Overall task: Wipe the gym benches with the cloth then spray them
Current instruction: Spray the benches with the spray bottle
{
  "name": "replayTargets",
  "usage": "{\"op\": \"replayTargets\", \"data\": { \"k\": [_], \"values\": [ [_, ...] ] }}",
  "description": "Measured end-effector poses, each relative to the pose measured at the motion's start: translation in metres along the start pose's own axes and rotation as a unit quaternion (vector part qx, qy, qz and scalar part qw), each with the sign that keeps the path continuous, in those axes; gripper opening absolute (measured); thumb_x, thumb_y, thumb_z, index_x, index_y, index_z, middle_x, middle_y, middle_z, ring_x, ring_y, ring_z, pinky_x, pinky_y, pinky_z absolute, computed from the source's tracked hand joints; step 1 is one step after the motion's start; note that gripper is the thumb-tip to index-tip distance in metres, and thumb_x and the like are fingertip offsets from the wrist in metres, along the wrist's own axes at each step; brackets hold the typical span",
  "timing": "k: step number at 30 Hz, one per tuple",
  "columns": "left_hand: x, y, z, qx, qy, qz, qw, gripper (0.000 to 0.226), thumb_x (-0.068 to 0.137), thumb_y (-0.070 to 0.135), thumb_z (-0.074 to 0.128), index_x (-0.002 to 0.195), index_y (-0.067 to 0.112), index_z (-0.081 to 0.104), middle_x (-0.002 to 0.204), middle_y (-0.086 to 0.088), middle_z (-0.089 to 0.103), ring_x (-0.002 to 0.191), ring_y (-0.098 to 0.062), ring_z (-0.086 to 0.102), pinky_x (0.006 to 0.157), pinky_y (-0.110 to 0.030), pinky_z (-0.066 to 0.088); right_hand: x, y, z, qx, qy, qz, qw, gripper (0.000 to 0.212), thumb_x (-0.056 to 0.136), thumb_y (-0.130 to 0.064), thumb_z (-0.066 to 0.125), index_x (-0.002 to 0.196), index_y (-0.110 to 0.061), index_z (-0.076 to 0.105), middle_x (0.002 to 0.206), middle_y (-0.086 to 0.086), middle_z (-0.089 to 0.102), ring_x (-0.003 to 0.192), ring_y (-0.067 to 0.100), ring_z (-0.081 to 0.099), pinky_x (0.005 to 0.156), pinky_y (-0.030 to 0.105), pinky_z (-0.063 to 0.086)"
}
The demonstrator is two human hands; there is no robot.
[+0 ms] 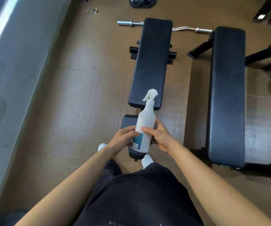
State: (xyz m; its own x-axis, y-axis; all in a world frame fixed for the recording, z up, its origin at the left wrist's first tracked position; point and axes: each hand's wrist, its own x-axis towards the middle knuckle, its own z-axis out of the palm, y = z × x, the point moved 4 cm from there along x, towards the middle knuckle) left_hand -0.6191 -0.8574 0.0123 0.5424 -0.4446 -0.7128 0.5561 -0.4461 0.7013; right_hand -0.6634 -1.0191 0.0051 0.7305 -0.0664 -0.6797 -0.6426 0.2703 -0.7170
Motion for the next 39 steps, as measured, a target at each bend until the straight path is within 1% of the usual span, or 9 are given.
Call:
{"op": "replayTargets", "data": {
  "k": [3, 7, 9, 12, 15, 23, 27, 33, 39],
  "values": [
    [0.029, 0.029, -0.037, -0.018, 0.054, 0.007, 0.998, 0.056, 0.081, 0.052, 0.065, 0.124, 0.018, 0.068, 0.122, -0.005, 0.068, 0.111, -0.018, 0.066, 0.093, -0.030, 0.056, 0.021, -0.015, 0.007, -0.055, 0.055, -0.048, 0.996, 0.064, 0.083, -0.026, 0.083, 0.134, -0.038, 0.047, 0.121, -0.009, 0.063, 0.110, 0.011, 0.063, 0.080, 0.024, 0.054],
    [0.084, 0.077, -0.085, -0.061, 0.071, 0.075, 0.993, 0.066, 0.076, 0.043, 0.074, 0.135, 0.018, 0.058, 0.123, -0.004, 0.065, 0.108, -0.015, 0.067, 0.083, -0.030, 0.058, 0.048, -0.037, 0.036, -0.171, 0.114, -0.068, 0.976, 0.079, 0.074, -0.028, 0.090, 0.138, -0.038, 0.044, 0.117, -0.021, 0.058, 0.104, -0.001, 0.058, 0.076, 0.015, 0.047],
    [0.106, 0.099, -0.097, -0.038, 0.040, 0.107, 0.993, 0.065, 0.079, 0.034, 0.083, 0.134, 0.016, 0.055, 0.119, -0.005, 0.065, 0.095, -0.007, 0.069, 0.075, -0.029, 0.059, 0.062, -0.043, 0.056, -0.194, 0.153, -0.055, 0.967, 0.083, 0.072, -0.030, 0.091, 0.140, -0.036, 0.044, 0.118, -0.019, 0.057, 0.105, 0.002, 0.058, 0.085, 0.023, 0.049],
    [0.123, 0.114, -0.111, 0.021, 0.019, 0.135, 0.990, 0.061, 0.078, 0.026, 0.090, 0.125, 0.022, 0.052, 0.107, 0.007, 0.062, 0.087, 0.002, 0.065, 0.079, -0.026, 0.058, 0.077, -0.054, 0.094, -0.220, 0.217, -0.013, 0.951, 0.079, 0.071, -0.041, 0.089, 0.136, -0.038, 0.046, 0.119, -0.016, 0.060, 0.109, 0.010, 0.059, 0.092, 0.035, 0.053],
    [0.138, 0.118, -0.139, 0.008, 0.036, 0.129, 0.991, 0.064, 0.074, 0.026, 0.092, 0.125, 0.026, 0.054, 0.106, 0.014, 0.063, 0.097, -0.016, 0.068, 0.084, -0.031, 0.059, 0.093, -0.073, 0.132, -0.188, 0.253, 0.015, 0.949, 0.065, 0.071, -0.042, 0.088, 0.124, -0.045, 0.049, 0.105, -0.023, 0.063, 0.103, 0.007, 0.064, 0.088, 0.032, 0.054],
    [0.179, 0.147, -0.205, 0.010, 0.068, 0.082, 0.994, 0.035, 0.072, 0.026, 0.088, 0.097, 0.017, 0.065, 0.080, 0.009, 0.067, 0.070, -0.005, 0.064, 0.065, -0.025, 0.051, 0.135, -0.121, 0.187, -0.164, 0.318, 0.013, 0.934, 0.065, 0.068, -0.053, 0.087, 0.120, -0.047, 0.049, 0.103, -0.023, 0.061, 0.093, 0.004, 0.062, 0.081, 0.025, 0.051],
    [0.186, 0.169, -0.208, 0.036, 0.050, 0.114, 0.992, 0.036, 0.076, 0.030, 0.086, 0.104, 0.018, 0.068, 0.090, 0.007, 0.071, 0.077, -0.007, 0.067, 0.069, -0.025, 0.055, 0.146, -0.135, 0.181, -0.148, 0.324, 0.009, 0.934, 0.062, 0.069, -0.050, 0.087, 0.116, -0.048, 0.047, 0.099, -0.028, 0.058, 0.092, 0.002, 0.060, 0.075, 0.021, 0.047],
    [0.200, 0.186, -0.199, 0.056, -0.033, 0.128, 0.990, 0.058, 0.073, 0.034, 0.083, 0.126, 0.026, 0.061, 0.111, -0.003, 0.070, 0.100, -0.024, 0.070, 0.084, -0.040, 0.062, 0.164, -0.142, 0.165, -0.108, 0.327, -0.006, 0.939, 0.062, 0.066, -0.055, 0.083, 0.120, -0.041, 0.056, 0.107, -0.017, 0.068, 0.098, 0.005, 0.064, 0.088, 0.038, 0.057],
    [0.223, 0.216, -0.193, 0.080, 0.035, 0.109, 0.990, 0.046, 0.081, 0.025, 0.084, 0.120, 0.016, 0.060, 0.107, -0.006, 0.068, 0.094, -0.023, 0.072, 0.072, -0.032, 0.062, 0.193, -0.156, 0.145, -0.068, 0.317, -0.030, 0.945, 0.059, 0.061, -0.057, 0.079, 0.114, -0.042, 0.056, 0.103, -0.015, 0.067, 0.096, 0.008, 0.064, 0.087, 0.045, 0.057]
  ]
}}
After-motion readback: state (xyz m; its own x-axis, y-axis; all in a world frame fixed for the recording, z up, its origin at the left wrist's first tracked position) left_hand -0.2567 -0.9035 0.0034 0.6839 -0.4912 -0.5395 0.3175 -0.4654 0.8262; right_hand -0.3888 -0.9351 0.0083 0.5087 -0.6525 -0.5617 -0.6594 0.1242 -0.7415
